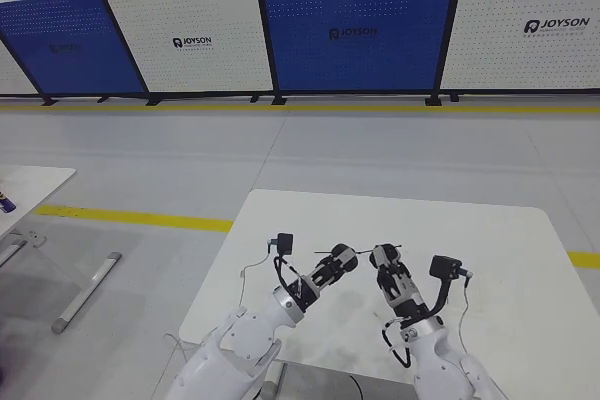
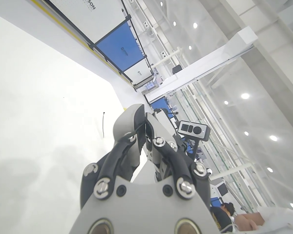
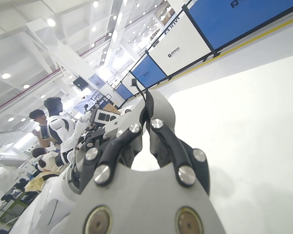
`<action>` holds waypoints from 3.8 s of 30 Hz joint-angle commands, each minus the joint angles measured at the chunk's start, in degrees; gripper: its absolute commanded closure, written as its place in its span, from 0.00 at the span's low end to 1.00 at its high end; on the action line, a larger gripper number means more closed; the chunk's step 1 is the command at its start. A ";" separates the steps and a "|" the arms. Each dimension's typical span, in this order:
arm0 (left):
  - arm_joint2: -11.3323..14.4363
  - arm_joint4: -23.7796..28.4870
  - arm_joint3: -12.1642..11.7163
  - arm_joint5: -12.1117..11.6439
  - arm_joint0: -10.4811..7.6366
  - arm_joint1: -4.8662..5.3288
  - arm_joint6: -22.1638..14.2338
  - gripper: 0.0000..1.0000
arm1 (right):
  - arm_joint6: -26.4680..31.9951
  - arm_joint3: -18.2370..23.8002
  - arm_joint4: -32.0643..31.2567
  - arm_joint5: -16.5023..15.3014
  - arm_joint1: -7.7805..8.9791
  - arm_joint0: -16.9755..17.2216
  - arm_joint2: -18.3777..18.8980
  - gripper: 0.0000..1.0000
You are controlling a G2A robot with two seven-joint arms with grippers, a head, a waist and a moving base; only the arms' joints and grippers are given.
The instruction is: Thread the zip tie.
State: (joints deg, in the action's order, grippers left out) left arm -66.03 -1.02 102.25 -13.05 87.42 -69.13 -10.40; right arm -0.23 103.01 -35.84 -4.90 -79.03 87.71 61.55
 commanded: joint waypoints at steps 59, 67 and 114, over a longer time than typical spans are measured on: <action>0.81 -0.14 0.00 0.73 -0.54 0.17 0.81 1.00 | 0.93 1.07 1.84 -1.99 0.39 0.90 1.52 0.71; 0.95 -0.30 0.21 0.63 -0.29 0.17 1.03 1.00 | 0.70 1.24 1.31 -1.98 0.46 1.18 1.72 1.00; 0.25 -0.69 1.20 -0.11 0.84 0.54 1.09 0.70 | 1.14 0.18 -0.60 -0.27 0.50 0.33 1.16 1.00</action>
State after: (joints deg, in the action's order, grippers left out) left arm -65.76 -1.76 103.47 -13.14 88.25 -68.60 -9.33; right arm 0.96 103.21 -36.41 -5.19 -78.53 88.03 62.69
